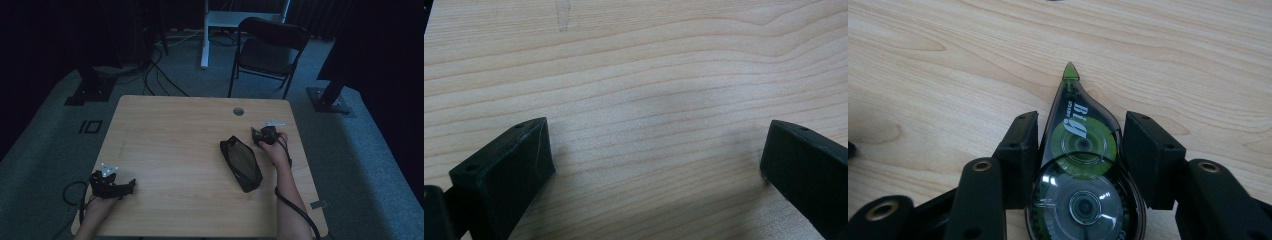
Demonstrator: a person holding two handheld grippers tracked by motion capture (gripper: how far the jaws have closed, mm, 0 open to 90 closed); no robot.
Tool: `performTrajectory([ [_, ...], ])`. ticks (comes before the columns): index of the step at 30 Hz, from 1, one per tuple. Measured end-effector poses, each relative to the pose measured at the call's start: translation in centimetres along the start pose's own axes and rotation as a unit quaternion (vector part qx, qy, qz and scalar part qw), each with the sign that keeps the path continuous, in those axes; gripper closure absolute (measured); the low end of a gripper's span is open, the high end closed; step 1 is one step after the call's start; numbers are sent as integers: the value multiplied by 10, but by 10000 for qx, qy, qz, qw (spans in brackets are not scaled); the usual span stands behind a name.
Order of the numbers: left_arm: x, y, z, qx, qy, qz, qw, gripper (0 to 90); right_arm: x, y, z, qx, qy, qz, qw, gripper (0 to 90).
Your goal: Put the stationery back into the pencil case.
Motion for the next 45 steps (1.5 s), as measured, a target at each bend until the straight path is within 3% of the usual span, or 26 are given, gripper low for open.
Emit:
performTrajectory([
  [10,0,0,0,1,0,0,10000,6,1,7,-10,-97,49,78,9999,499],
  [25,0,0,0,-1,0,-1,10000,6,4,25,-54,-214,-130,23,9997,501],
  [32,0,0,0,-1,1,-2,10000,6,11,28,-75,-289,-85,10,9995,502],
  [35,0,0,0,-2,0,-2,10000,5,14,31,-85,-362,-158,-110,9992,502],
  [45,0,0,0,0,0,-2,10000,6,35,34,-114,-452,-4,5,9990,503],
])
Point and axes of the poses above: each handheld gripper's, and its own axes: z roughly forward along the jaws, y roughly out of its top, x roughly to its left, the point moved 5 cm from there along z, roughly forward along the jaws, and after that the axes turned 1 degree about z, right-handed, at the moved point
